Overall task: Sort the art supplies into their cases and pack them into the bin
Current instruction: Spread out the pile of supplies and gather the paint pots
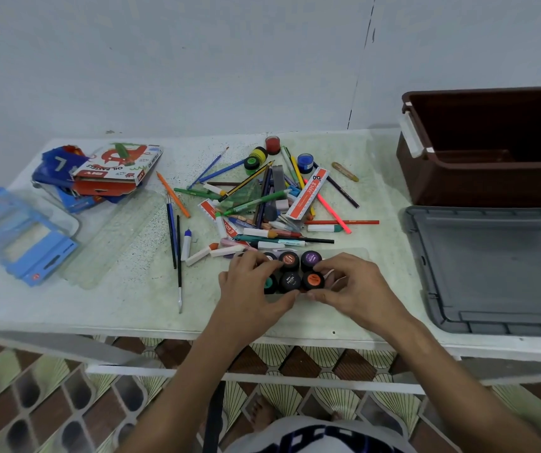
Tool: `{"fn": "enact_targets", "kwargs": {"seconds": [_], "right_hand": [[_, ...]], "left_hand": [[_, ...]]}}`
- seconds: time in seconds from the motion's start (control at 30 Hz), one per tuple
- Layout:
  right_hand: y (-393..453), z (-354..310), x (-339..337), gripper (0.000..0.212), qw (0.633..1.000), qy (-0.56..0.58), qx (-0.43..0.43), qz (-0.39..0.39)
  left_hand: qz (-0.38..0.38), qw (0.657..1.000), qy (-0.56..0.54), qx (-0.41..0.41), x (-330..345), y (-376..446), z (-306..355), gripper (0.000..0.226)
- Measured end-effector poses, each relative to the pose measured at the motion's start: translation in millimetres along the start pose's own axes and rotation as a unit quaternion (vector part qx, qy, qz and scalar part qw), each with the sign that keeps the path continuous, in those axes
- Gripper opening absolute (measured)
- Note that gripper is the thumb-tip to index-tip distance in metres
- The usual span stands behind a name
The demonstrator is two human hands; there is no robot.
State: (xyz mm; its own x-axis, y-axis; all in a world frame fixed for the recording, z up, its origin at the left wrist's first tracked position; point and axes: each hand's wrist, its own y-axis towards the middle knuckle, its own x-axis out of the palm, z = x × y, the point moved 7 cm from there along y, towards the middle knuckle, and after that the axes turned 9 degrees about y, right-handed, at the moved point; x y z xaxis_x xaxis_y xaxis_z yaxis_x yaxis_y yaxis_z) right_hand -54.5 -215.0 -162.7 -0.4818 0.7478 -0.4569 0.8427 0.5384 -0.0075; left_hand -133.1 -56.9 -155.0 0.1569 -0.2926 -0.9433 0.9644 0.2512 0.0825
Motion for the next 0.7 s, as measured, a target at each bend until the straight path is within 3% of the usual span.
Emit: {"fn": "enact_targets", "kwargs": {"seconds": [0.2,0.4,0.7], "right_hand": [[0.0,2.1,-0.5,0.038,1.0,0.011,-0.008,-0.012],[0.7,-0.9,-0.3,0.035,0.999,0.014,-0.018,-0.038],[0.2,3.8,-0.6,0.029,0.998,0.031,0.009,-0.049]], "left_hand": [[0.018,0.999,-0.028,0.011,-2.9,-1.0,1.4,0.037],[-0.039,0.999,-0.032,0.014,0.8,1.9,2.0,0.04],[-0.013,0.999,-0.023,0.033,-5.8,3.7,1.3,0.024]]}}
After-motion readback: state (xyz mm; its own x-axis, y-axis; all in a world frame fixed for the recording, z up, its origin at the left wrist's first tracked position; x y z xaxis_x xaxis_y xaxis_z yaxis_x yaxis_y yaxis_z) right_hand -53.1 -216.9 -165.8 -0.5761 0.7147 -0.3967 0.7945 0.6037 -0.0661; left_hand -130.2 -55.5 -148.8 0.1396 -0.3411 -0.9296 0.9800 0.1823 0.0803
